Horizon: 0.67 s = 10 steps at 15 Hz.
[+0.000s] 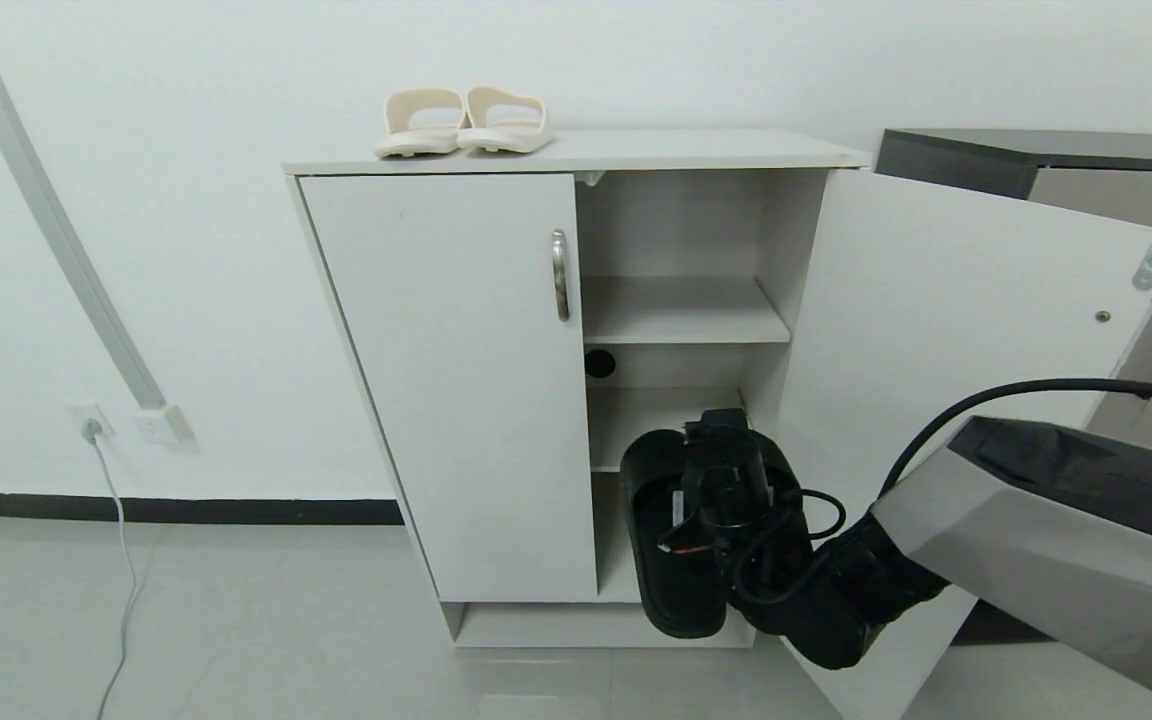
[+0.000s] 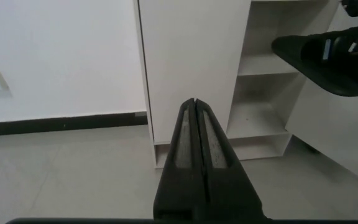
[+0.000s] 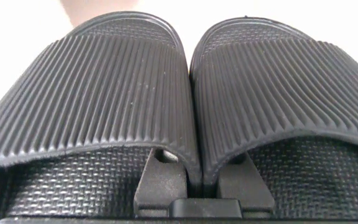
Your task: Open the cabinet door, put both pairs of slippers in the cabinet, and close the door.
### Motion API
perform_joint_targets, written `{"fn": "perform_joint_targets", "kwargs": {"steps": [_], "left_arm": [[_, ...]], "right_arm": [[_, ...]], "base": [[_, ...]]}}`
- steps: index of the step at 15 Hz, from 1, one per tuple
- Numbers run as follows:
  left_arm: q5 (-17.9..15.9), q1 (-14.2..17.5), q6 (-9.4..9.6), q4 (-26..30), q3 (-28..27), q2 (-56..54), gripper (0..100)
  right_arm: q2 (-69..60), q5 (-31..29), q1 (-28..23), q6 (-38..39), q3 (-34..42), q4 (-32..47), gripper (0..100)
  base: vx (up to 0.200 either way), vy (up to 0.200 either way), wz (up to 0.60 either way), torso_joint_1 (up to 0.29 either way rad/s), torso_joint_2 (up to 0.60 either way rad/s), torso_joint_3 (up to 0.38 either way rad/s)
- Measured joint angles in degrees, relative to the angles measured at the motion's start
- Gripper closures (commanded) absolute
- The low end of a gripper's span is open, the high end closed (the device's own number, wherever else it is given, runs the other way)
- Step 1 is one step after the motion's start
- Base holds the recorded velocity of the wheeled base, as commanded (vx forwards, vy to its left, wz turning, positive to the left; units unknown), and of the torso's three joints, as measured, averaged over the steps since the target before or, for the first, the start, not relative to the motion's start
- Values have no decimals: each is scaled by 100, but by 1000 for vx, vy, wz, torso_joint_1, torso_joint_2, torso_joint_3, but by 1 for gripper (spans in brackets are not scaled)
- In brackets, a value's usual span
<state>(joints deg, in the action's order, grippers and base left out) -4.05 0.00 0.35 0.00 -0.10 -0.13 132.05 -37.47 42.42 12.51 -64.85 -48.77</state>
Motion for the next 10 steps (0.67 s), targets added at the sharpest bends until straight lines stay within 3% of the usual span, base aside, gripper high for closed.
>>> {"fn": "perform_joint_targets", "kwargs": {"steps": [10], "left_arm": [[-7,7,7,0,0,2,100]], "right_arm": [[762,12,-17,82,-386,-13,100]], "base": [[0,0,0,0,1,-22]]}}
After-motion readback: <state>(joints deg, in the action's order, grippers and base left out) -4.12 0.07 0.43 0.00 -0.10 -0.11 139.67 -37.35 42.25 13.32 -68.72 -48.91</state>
